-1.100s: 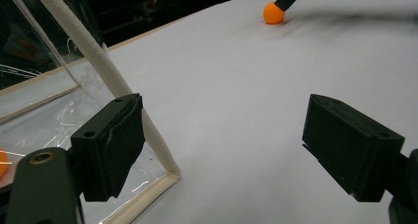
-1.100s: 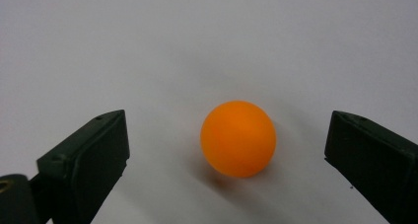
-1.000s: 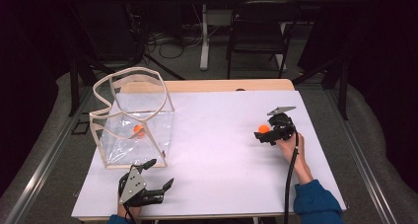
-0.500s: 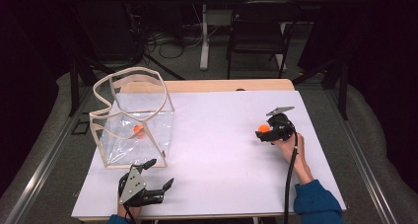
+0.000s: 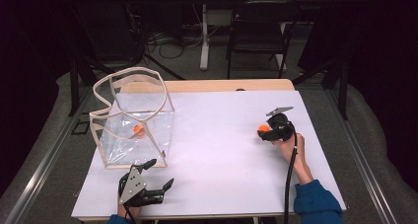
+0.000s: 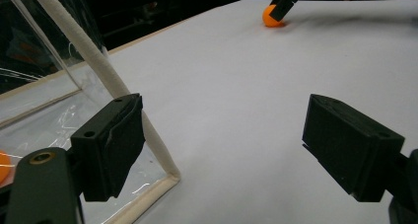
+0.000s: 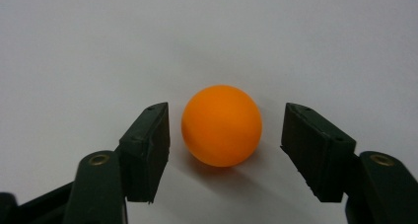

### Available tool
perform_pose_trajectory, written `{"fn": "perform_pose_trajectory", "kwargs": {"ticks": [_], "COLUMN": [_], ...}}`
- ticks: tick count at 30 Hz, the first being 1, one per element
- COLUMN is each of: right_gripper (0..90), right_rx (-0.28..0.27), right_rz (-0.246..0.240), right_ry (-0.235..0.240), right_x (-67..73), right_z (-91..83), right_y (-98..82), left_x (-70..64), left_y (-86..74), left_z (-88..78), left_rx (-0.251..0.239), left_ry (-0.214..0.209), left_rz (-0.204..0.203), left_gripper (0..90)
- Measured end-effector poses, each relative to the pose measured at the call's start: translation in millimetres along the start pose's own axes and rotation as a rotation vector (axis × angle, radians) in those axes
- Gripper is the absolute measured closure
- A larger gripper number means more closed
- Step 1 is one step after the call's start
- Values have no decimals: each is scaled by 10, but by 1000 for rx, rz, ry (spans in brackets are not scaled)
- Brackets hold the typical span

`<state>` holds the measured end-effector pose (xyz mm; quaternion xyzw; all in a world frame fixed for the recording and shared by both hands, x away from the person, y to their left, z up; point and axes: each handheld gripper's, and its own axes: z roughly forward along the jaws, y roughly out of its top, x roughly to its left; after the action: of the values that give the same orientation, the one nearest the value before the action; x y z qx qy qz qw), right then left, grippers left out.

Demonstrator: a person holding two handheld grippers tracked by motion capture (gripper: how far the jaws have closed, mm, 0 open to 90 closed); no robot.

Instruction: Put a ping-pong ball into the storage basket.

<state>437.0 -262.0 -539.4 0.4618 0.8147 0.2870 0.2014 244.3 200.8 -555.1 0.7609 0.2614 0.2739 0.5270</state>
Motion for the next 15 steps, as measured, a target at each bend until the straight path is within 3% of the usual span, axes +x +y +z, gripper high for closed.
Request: {"fn": "perform_pose_trajectory", "kwargs": {"ticks": [3, 10, 15], "right_gripper": [398, 499, 505], "right_rx": [2, 8, 10], "right_rz": [2, -2, -1], "right_ry": [6, 15, 20], "right_x": [-7, -2, -7], "right_z": [10, 28, 39], "right_y": [-1, -3, -8], "left_x": [6, 13, 8], "left_y": [-6, -6, -6], "left_z": [6, 10, 27], "left_rx": [-7, -2, 2], "left_ry": [-12, -14, -13], "left_rz": [-16, -8, -7], "left_gripper": [160, 160, 160]}}
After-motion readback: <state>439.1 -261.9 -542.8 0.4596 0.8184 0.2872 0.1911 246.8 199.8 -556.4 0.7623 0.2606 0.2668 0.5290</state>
